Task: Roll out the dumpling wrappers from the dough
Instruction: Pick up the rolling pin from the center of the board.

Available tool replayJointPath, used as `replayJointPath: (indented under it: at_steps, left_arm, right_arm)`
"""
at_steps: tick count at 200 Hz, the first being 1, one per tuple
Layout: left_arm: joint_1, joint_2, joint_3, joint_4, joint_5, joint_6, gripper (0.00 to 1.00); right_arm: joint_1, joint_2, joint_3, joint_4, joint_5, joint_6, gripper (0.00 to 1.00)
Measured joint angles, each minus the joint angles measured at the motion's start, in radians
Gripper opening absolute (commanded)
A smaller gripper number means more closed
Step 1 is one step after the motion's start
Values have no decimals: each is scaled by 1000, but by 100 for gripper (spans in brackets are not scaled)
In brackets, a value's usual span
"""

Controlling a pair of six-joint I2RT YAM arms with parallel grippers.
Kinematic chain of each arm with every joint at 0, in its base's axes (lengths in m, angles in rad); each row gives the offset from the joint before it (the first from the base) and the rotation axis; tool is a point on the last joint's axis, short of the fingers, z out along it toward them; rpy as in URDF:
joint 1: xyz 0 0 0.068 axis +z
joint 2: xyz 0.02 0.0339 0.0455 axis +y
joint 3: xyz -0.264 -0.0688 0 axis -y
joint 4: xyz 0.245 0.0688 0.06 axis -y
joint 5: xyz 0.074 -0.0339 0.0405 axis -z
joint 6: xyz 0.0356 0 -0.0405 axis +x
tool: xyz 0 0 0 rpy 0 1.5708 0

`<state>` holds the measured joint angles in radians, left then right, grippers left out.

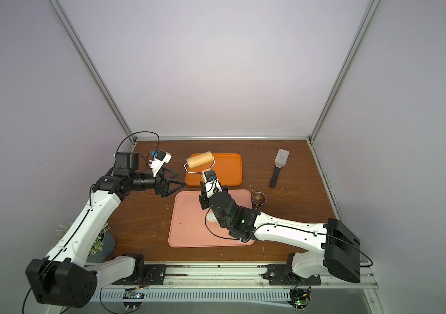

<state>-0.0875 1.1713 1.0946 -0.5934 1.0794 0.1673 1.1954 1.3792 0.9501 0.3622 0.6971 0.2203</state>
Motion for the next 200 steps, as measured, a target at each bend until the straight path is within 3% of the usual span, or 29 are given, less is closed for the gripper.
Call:
replayJointPath:
  at_steps: [51, 120, 149, 200]
  left_arm:
    - [-1, 27, 12, -1, 19, -45, 65]
    - [-1, 46, 10, 79, 35, -152, 61]
    - [-2, -13, -79, 233, 46, -267, 52]
    - [-2, -76, -164, 477, 88, -442, 54]
  right_arm:
    - [45, 89, 61, 35, 48, 5, 0]
    - [62, 119, 83, 48, 88, 42, 0]
    - [62, 119, 71, 87, 87, 47, 0]
    - [62, 98, -42, 185, 79, 50, 0]
